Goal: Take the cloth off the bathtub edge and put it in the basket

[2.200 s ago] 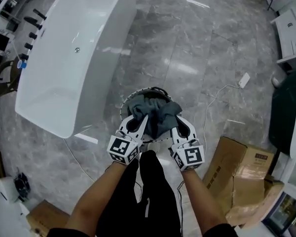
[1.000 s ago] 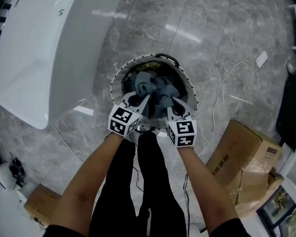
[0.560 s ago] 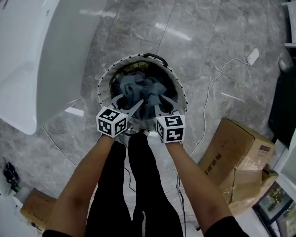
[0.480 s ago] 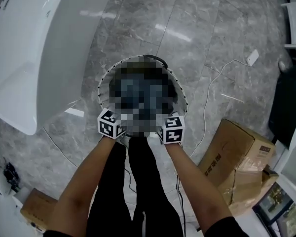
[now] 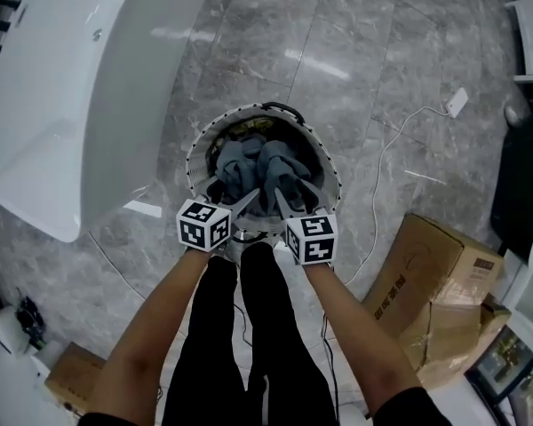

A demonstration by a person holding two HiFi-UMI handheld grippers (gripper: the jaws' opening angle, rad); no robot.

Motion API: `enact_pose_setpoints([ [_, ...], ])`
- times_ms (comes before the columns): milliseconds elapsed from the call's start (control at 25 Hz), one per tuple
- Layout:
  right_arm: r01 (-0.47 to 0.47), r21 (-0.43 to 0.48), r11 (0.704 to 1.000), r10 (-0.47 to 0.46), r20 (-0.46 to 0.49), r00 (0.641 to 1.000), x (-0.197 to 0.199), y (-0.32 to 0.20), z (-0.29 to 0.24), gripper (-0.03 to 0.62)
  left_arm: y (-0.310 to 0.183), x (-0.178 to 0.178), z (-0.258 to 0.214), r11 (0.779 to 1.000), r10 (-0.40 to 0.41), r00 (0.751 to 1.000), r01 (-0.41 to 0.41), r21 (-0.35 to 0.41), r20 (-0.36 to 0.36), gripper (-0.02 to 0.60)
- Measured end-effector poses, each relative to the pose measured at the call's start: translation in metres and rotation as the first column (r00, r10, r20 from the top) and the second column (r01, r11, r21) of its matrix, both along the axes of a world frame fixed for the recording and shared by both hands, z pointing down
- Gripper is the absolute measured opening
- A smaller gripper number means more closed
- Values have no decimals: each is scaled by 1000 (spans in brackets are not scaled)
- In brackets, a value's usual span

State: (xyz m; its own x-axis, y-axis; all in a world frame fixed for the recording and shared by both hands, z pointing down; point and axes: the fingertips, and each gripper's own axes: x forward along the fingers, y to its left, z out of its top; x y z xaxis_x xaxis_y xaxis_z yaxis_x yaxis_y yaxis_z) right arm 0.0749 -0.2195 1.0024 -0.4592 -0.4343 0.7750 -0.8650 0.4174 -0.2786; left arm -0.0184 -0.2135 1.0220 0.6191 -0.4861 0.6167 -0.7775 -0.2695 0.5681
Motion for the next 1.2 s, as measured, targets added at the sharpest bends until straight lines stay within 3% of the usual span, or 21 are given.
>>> enact_pose_setpoints([
  [80, 1, 12, 1000, -1, 7, 1000, -4, 2, -11, 196, 2, -9, -7, 998, -54, 999, 54, -19, -5, 349],
  [320, 16, 57, 998, -18, 32, 999, -17, 5, -45, 196, 12, -15, -34, 999, -51, 998, 51, -7, 32, 357],
  [480, 18, 70, 997, -22, 59, 998, -21, 11, -65, 196, 10, -16, -65, 995, -94, 995, 93, 36, 32, 357],
  [680, -19, 95, 995, 10, 87, 996, -18, 27, -101, 196, 18, -11, -109, 994, -76, 997, 75, 83, 14, 357],
  [920, -103, 161, 982, 86, 106, 991, -4, 42, -169, 196, 25, -7, -189, 979, -128, 990, 137, 152, -65, 356],
  [1200, -171, 272, 947, 138, 137, 981, 10, 60, -298, 196, 55, -18, -292, 963, -199, 977, 209, 170, -70, 352],
])
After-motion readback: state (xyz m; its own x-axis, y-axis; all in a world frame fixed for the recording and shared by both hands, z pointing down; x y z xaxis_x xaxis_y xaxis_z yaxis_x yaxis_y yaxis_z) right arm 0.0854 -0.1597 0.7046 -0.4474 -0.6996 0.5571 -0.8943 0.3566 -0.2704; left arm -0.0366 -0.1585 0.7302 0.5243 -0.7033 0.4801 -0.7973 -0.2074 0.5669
